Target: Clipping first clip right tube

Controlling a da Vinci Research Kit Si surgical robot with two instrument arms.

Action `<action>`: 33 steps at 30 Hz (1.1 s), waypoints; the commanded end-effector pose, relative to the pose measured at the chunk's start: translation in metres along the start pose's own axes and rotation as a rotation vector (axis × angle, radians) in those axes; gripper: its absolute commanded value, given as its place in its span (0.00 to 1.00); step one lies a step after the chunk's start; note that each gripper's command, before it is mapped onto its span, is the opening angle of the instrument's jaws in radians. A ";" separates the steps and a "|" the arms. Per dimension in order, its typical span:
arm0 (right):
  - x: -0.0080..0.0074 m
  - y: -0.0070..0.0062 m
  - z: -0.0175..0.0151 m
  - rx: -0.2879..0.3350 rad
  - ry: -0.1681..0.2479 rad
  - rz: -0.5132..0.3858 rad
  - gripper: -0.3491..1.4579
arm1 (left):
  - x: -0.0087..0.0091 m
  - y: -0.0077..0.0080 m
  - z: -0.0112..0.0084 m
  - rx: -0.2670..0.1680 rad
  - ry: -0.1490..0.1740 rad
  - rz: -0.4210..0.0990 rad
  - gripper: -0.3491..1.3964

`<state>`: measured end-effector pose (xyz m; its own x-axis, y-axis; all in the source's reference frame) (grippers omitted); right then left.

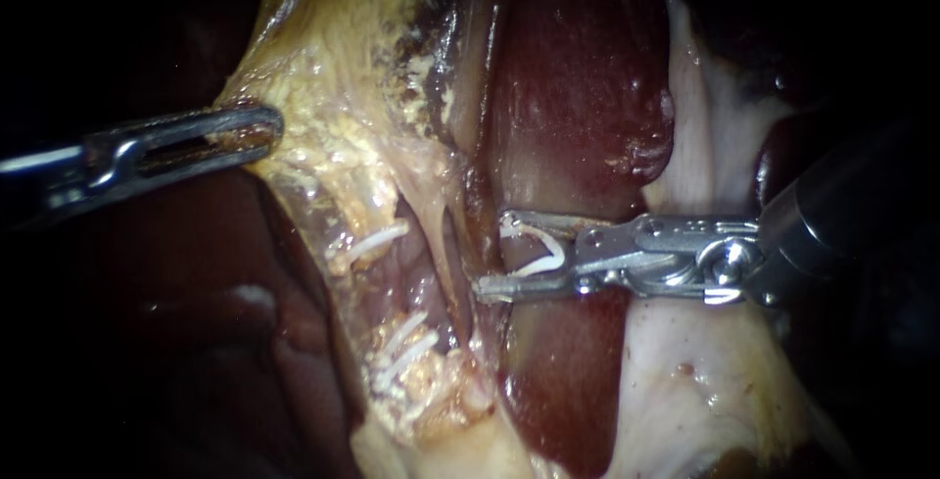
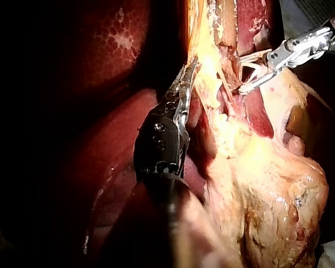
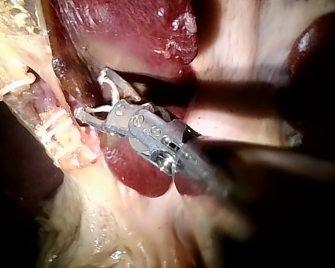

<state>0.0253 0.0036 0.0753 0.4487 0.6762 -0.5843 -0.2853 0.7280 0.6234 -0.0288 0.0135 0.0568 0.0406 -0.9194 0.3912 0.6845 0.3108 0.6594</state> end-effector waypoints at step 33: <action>-0.0012 -0.0035 0.0033 0.197 0.019 0.003 0.52 | -0.0001 -0.0006 -0.0005 -0.001 0.000 -0.002 0.00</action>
<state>0.0285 -0.0001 0.0757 0.4317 0.6813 -0.5911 -0.1151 0.6916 0.7131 -0.0289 0.0132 0.0560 0.0391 -0.9199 0.3901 0.6853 0.3088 0.6595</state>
